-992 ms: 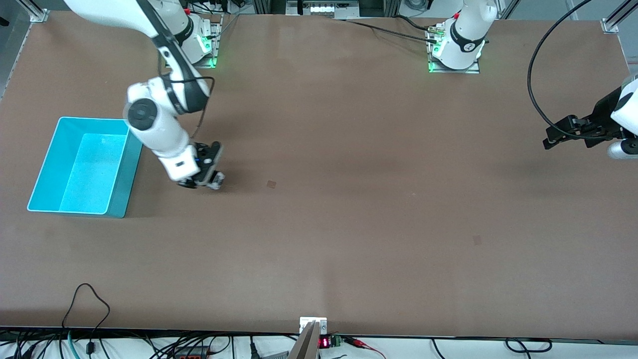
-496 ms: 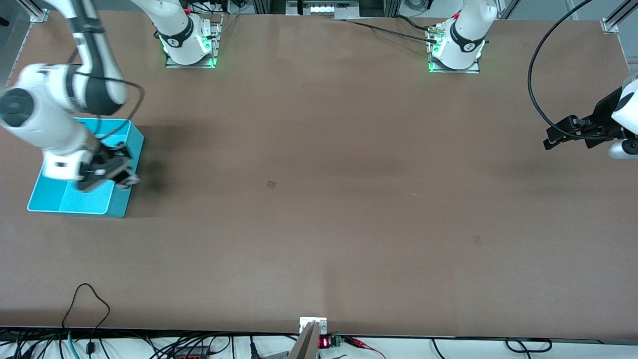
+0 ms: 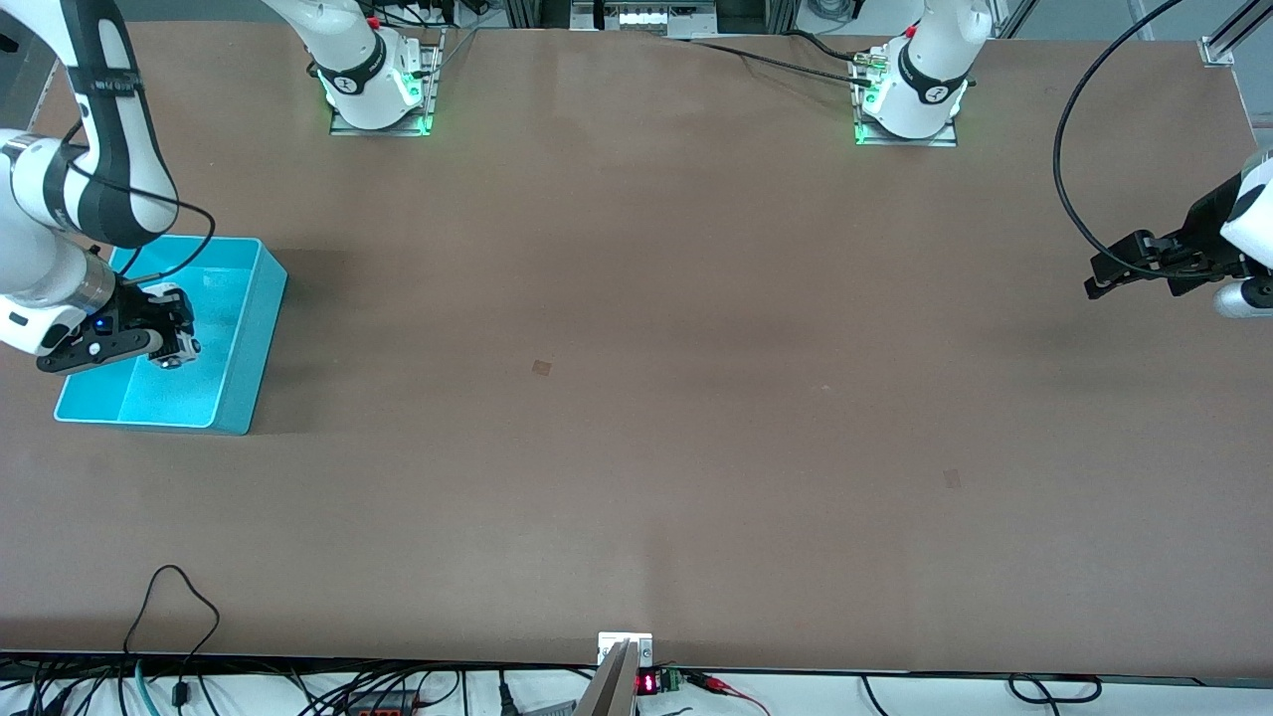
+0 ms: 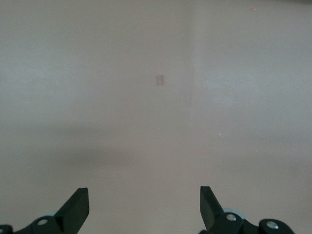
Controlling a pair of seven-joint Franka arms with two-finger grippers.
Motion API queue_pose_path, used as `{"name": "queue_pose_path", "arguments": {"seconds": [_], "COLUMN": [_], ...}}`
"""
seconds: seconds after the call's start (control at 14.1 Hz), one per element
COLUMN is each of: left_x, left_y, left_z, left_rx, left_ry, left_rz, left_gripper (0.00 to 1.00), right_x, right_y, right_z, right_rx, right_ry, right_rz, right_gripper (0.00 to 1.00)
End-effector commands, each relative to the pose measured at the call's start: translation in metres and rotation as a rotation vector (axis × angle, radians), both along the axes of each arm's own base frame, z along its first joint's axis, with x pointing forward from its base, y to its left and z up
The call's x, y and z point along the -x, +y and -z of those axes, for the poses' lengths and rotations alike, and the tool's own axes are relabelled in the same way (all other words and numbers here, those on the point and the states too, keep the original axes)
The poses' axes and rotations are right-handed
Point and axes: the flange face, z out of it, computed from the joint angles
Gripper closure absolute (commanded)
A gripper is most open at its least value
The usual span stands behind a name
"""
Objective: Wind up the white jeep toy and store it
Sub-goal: 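Lift the jeep and carry it over the blue bin, then lower the jeep into the bin and open the right gripper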
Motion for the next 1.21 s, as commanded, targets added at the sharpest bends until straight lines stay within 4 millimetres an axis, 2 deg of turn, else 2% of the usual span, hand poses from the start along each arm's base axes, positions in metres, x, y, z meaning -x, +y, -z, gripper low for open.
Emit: {"name": "queue_pose_path", "arguments": {"seconds": [0.0,0.21,0.35,0.57,1.13], "left_x": [0.004,0.006,0.007,0.008,0.008], "left_y": [-0.002,-0.017,-0.015,-0.010,-0.006], "left_z": [-0.007,-0.008,-0.007,-0.006,-0.006], "left_rx": [0.003,-0.002,-0.003,-0.002,-0.002], "left_ry": [-0.020,-0.015,-0.003,0.002,0.002], "left_rz": [0.007,0.032,0.029,0.018,0.015], "left_gripper": [0.00,0.00,0.00,0.00,0.00], "right_x": [0.006,0.018,0.032,0.043,0.060], "right_y": [-0.024,-0.039,-0.045,-0.043,-0.039], "right_z": [0.030,0.058,0.079,0.090,0.101], "right_rx": [0.015,0.022,0.014,-0.013,-0.070], "right_ry": [-0.057,-0.073,-0.070,-0.053,0.012], "right_rz": [0.055,0.080,0.104,0.139,0.206], "right_gripper": [1.00,1.00,1.00,1.00,1.00]}}
